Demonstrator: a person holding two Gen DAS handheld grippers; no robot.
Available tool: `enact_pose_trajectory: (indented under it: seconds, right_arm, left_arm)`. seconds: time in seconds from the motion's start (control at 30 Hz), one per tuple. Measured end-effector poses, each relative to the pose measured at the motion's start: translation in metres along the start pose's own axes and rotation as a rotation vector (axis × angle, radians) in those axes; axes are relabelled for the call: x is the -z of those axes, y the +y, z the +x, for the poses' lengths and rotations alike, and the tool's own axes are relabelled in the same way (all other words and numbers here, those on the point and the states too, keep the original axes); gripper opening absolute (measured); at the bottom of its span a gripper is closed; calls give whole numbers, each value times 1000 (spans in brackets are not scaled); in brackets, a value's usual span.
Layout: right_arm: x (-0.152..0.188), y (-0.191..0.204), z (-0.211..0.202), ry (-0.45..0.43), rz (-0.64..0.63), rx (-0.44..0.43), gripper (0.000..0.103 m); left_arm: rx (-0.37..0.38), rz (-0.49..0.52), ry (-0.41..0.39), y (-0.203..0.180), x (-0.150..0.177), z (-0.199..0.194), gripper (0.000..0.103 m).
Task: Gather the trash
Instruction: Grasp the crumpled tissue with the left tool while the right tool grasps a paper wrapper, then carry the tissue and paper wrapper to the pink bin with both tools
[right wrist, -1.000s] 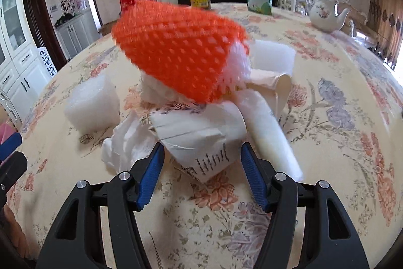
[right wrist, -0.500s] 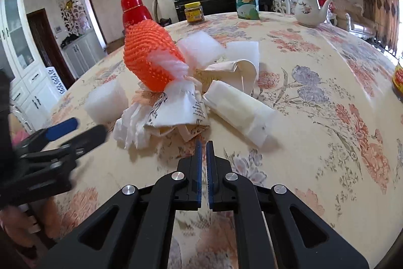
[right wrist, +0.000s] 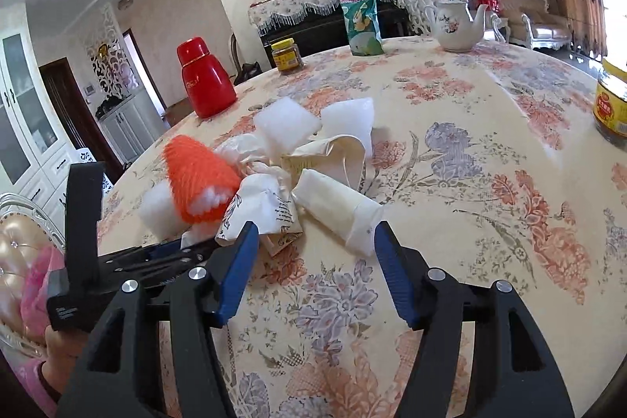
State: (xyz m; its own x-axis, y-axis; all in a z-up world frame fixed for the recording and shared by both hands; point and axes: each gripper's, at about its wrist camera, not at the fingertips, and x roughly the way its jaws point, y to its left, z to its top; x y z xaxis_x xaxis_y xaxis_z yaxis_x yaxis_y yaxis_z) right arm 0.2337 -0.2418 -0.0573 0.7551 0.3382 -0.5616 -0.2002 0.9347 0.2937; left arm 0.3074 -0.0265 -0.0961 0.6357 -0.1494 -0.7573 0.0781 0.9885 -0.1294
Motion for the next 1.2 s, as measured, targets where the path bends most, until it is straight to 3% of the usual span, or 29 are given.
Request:
enact_pose_trajectory:
  seconds: [0.07,0.23,0.4,0.47,0.53,0.73,0.83,0.93,1.2]
  right_arm:
    - [3,4,4,13,-16,-4,60]
    - [11,21,13,45,-57,-40,60]
    - [12,51,33,84,-124,-48,65]
    - [7,63,43,90,-144,-31,74]
    - [3,72,52,98,-165,-1,74]
    - [-3,75,94,189,-183,108,73]
    - [-5,71,103,218,-156,113,64]
    - [-4,72,94,181,-164,110,54]
    - [16,70,44,114,-131,92,53]
  left_arm:
    - [1,23,-21,1,8,-12,16]
    - [24,-19,-84,26,35,-50,15]
    - [-55,-65,-307,57,49,-102,16]
    - [-73,-67,-374,61,49,-113,16]
    - [-65,-68,-412,60,48,-120,16]
    - [-30,-47,-422,54,48,-123,17]
    - [-22,-33,-424,50,48,-123,17]
    - [-14,-32,-419,48,49,-120,18]
    - [-6,-14,-413,45,50,-119,19]
